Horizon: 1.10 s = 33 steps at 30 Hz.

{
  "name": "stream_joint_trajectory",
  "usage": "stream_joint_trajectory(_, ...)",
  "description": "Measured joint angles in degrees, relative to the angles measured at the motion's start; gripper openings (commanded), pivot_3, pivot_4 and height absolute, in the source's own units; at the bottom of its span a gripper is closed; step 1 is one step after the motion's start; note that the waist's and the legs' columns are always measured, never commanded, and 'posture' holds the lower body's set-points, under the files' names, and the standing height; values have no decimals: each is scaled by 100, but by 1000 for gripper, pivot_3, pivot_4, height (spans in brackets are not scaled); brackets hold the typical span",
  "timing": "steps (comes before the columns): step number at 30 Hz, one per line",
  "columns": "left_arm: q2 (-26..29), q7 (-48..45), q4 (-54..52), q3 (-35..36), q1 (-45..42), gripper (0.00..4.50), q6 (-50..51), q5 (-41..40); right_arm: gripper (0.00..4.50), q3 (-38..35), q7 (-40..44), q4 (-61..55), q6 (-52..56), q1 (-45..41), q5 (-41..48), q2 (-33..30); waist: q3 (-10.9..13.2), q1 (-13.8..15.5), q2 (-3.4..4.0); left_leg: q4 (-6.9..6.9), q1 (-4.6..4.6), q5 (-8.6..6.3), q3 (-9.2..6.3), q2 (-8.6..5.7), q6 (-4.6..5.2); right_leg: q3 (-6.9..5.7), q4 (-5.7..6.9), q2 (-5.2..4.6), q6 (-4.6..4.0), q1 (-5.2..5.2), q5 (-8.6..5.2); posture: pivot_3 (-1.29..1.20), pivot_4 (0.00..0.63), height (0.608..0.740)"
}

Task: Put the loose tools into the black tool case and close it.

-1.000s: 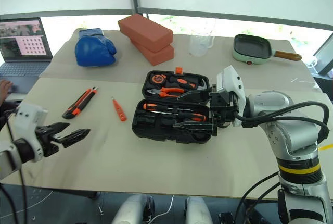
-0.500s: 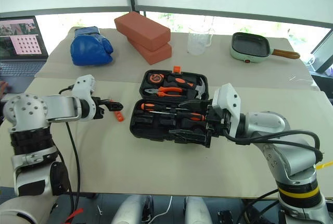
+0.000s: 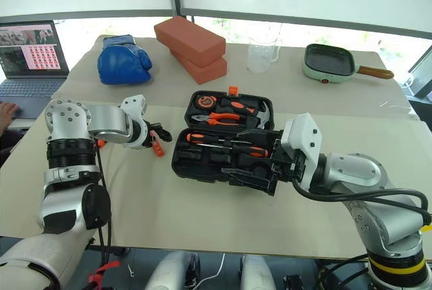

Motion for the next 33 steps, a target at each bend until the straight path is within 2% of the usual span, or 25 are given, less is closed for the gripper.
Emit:
stream_joint_trajectory(6,-79,-404,185,223,-105,559,-32,751,4500,-18,-127,-62,32,-121,319,-65,-3,36,0,0,9,-2,-2,-4,11,-2,0,-1,0,11,0,0,150,738)
stream_joint_trajectory(7,-72,-472,187,233,-110,407,-32,811,4500,-18,-132,-73,34,-122,359,-86,-3,41,0,0,10,-2,-2,-4,11,-2,1,-2,0,11,0,0,150,738)
stream_joint_trajectory(12,190,-1036,83,126,17,406,-21,1032,4500,-18,-230,-103,34,-129,450,-179,-4,7,0,-1,21,-5,-1,8,17,0,4,1,-1,17,0,0,150,738)
stream_joint_trajectory(15,723,-1865,-64,-432,188,406,-19,1013,4500,-26,-245,-103,34,-109,513,-249,-4,-58,-1,-6,20,-3,3,12,12,3,6,10,-7,9,-1,0,150,738)
stream_joint_trajectory(17,1400,-2971,-320,-1448,311,406,-115,1070,4500,-43,-257,-104,34,-73,536,-294,-2,-128,-4,-23,17,5,10,15,-1,9,7,19,-17,-9,-1,0,150,738)
stream_joint_trajectory(19,2186,-4513,-631,-2657,359,406,-642,1338,4500,-78,-277,-99,35,-3,566,-336,-2,-165,-4,-42,16,22,10,15,-29,6,5,22,-26,-20,-6,0,150,738)
stream_joint_trajectory(21,2800,-6313,-924,-3672,278,406,-1647,1749,4500,-127,-268,-98,34,80,568,-439,-1,-160,-5,-47,6,24,11,18,-32,-3,1,24,-34,-25,-11,0,150,738)
stream_joint_trajectory(22,3068,-7471,-1056,-4238,138,406,-2514,2128,4500,-155,-240,-96,34,146,566,-512,-1,-118,-5,-45,-6,23,17,18,-29,-14,-5,24,-36,-26,-12,0,150,738)
stream_joint_trajectory(23,3194,-8181,-1131,-4512,19,406,-3064,2392,4500,-163,-229,-89,34,194,565,-541,-1,-90,-6,-43,-10,21,27,18,-25,-19,-11,24,-36,-25,-12,0,150,738)
stream_joint_trajectory(27,3179,-10305,-1092,-5121,-433,406,-4812,3212,4500,-196,-216,-82,34,258,581,-655,-1,-2,-6,-27,-20,2,46,17,15,-16,-16,20,-31,-22,-13,0,150,738)
stream_joint_trajectory(33,2742,-11997,-875,-5626,-515,406,-6583,4220,4500,-306,-272,-149,34,478,630,-711,0,-21,-6,-2,-47,-4,29,19,27,-18,-13,25,-20,-31,-16,0,150,738)
